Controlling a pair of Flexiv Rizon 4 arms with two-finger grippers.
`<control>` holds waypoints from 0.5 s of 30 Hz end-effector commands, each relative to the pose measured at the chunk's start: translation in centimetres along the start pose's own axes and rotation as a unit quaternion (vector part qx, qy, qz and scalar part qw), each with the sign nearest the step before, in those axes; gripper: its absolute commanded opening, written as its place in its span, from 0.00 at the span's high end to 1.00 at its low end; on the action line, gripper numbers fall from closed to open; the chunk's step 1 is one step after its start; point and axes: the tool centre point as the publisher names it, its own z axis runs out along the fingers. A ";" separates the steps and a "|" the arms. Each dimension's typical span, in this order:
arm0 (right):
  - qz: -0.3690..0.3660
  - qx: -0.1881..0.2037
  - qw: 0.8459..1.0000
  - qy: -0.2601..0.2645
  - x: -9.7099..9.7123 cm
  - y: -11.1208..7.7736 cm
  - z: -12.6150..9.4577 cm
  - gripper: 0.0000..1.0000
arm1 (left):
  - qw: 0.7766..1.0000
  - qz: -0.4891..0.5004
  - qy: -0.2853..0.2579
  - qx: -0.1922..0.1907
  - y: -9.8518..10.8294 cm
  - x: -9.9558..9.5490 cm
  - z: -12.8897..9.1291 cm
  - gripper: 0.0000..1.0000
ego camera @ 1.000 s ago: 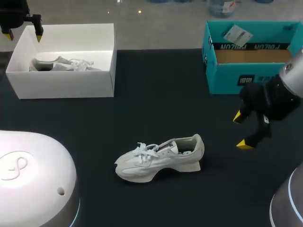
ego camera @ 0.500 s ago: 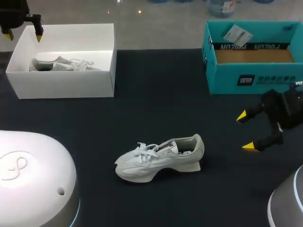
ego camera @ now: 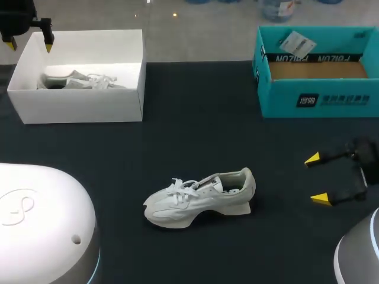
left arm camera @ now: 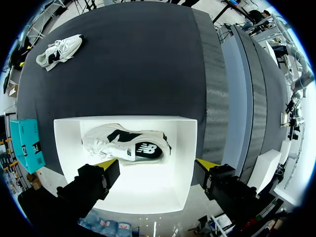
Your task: Take the shoe out of the shoebox, open the shoe tongue, remove and reinsert the insole, then place the shoe into the shoebox
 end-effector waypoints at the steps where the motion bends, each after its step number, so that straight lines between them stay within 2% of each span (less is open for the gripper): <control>1: 0.011 0.017 1.000 0.011 -0.6 0.5 0.4 0.00 | 1.000 0.000 0.001 -0.001 -0.1 0.0 0.0 0.00; 15: 0.046 0.040 0.998 0.026 -1.0 -0.7 0.9 0.00 | 1.000 0.000 0.001 -0.001 -0.1 0.0 0.0 0.00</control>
